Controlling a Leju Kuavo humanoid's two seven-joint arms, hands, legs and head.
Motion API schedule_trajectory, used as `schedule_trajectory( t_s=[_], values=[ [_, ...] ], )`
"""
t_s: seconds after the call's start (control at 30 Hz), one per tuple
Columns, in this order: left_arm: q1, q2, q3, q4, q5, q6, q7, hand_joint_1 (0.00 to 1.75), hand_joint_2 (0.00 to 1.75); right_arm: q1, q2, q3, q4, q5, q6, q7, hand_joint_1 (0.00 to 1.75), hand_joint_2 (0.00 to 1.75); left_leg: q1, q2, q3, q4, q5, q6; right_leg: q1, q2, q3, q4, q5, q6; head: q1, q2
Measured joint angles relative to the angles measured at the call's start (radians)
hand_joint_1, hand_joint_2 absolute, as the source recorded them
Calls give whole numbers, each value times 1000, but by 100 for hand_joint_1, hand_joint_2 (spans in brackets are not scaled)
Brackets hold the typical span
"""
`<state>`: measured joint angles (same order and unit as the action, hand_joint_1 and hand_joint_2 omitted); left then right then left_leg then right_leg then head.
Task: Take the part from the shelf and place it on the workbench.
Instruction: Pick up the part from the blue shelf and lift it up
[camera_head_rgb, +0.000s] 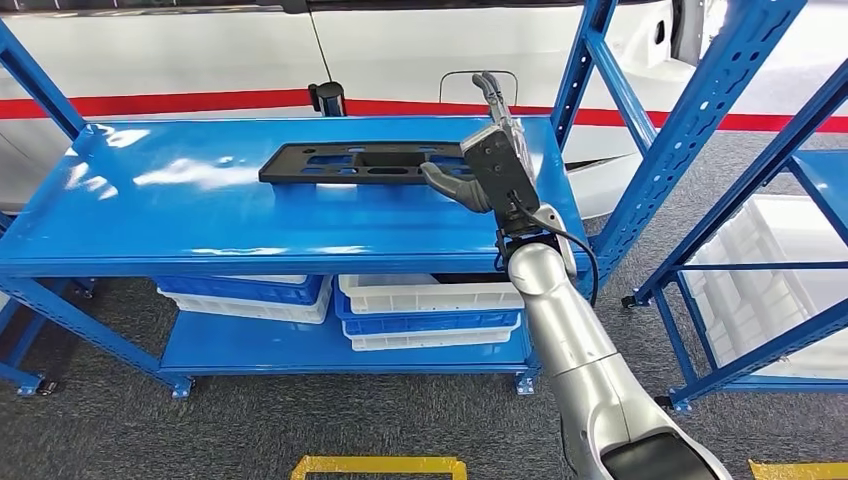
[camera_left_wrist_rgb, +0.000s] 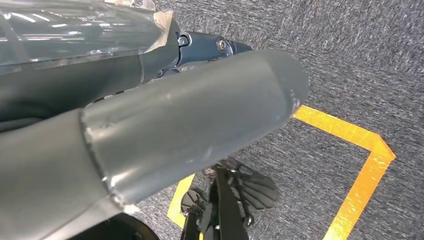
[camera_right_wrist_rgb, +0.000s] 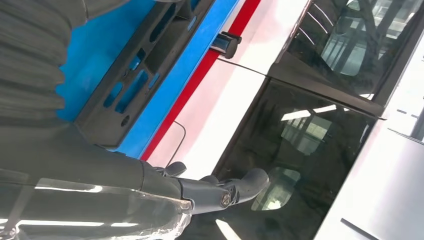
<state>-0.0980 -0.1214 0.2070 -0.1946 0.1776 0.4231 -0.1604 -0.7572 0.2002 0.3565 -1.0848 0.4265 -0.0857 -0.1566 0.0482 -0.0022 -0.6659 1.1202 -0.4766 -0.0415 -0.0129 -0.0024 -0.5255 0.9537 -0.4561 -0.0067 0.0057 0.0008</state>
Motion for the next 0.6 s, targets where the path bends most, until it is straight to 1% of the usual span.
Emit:
schedule_trajectory(
  t_s=[0.03, 0.07, 0.1, 0.13, 0.17, 0.23, 0.27, 0.3, 0.33, 0.37, 0.4, 0.43, 0.47, 0.5, 0.53, 0.57, 0.6],
  values=[
    [2, 1, 0, 0, 0, 0, -1, 0, 0, 1, 2, 0, -1, 1, 1, 0, 0, 175, 0, 1, -11, 17, -2, 2, -1, 2, 13, -2, -3, -7, -2, 0],
    [3, 2, 0, 0, -1, -1, -3, 0, 0, 3, 2, 0, -1, 1, 1, 0, 0, 175, -1, 1, -1, -10, 18, 4, 6, 3, 15, 0, -13, -3, -3, 0],
    [3, 3, 0, 0, -2, -2, -6, 0, 0, 3, 3, 0, -2, 2, 1, 0, 0, 175, -2, 2, 37, -88, 53, 9, 10, 4, 19, 0, -22, 4, -2, 0],
    [2, 3, 0, 0, -3, -2, -9, 0, 0, 2, 3, 0, -2, 3, 2, 1, 0, 175, -4, 1, 60, -130, 63, 15, 15, 5, 21, -2, -29, 11, 0, 0],
    [2, 2, 0, 0, -5, -3, -10, 0, 0, 1, 3, 0, -3, 3, 2, 1, 0, 175, -7, 0, 64, -139, 60, 23, 18, 5, 26, 0, -31, 18, 2, 0],
    [2, 1, 0, 0, -7, -3, -12, 0, 0, 0, 3, 0, -5, 4, 2, 2, 0, 175, -11, -2, 71, -140, 57, 40, 16, 4, 35, 3, -34, 28, 6, 0],
    [2, 1, 0, 0, -8, -4, -13, 0, 0, -1, 3, 1, -6, 4, 2, 2, 0, 175, -11, -3, 75, -141, 56, 47, 13, 4, 29, 25, -43, 32, 7, 0],
    [2, 2, 0, 0, -9, -4, -13, 0, 0, -1, 2, 1, -6, 4, 2, 2, 0, 175, -11, -4, 80, -142, 54, 52, 10, 4, 9, 58, -61, 32, 7, 0],
    [2, 2, 0, 0, -9, -4, -13, 0, 0, -1, 2, 1, -7, 4, 2, 2, 0, 175, -13, -4, 82, -142, 52, 56, 8, 4, -23, 116, -85, 31, 8, 0],
    [2, 2, 0, 0, -9, -4, -13, 0, 0, 0, 1, 1, -7, 4, 2, 2, 0, 175, -14, -4, 83, -141, 49, 59, 7, 4, -70, 191, -112, 30, 8, 0],
    [2, 3, 0, 0, -10, -4, -13, 0, 0, 3, 0, 1, -7, 4, 2, 2, 0, 175, -16, -5, 85, -141, 46, 62, 7, 4, -114, 256, -131, 30, 8, 0],
    [3, 2, 0, 0, -10, -4, -13, 0, 0, 7, -2, 1, -7, 4, 2, 2, 0, 175, -20, -6, 89, -141, 41, 64, 8, 4, -149, 297, -138, 32, 8, 0],
    [3, 2, 0, 0, -10, -4, -13, 0, 0, 10, -4, 1, -7, 4, 2, 2, 0, 175, -24, -7, 95, -141, 36, 66, 9, 4, -163, 298, -126, 36, 8, 0],
    [3, 2, 0, 0, -10, -4, -13, 0, 0, 13, -5, 1, -7, 4, 2, 2, 0, 175, -29, -8, 103, -141, 30, 67, 12, 4, -155, 253, -95, 38, 8, 0],
    [3, 1, 0, 0, -10, -4, -13, 0, 0, 13, -6, 1, -8, 4, 2, 2, 0, 175, -34, -9, 113, -142, 23, 68, 18, 3, -132, 181, -54, 37, 8, 0],
    [3, -1, 0, 0, -10, -4, -13, 0, 0, 13, -6, 0, -8, 4, 2, 2, 0, 175, -38, -10, 123, -143, 17, 68, 24, 5, -108, 110, -13, 29, 6, 0],
    [2, -2, 0, 0, -9, -4, -13, 0, 0, 12, -7, 0, -9, 4, 2, 2, 0, 175, -39, -11, 131, -145, 11, 66, 32, 6, -89, 56, 9, 15, 5, 0]
  ],
)
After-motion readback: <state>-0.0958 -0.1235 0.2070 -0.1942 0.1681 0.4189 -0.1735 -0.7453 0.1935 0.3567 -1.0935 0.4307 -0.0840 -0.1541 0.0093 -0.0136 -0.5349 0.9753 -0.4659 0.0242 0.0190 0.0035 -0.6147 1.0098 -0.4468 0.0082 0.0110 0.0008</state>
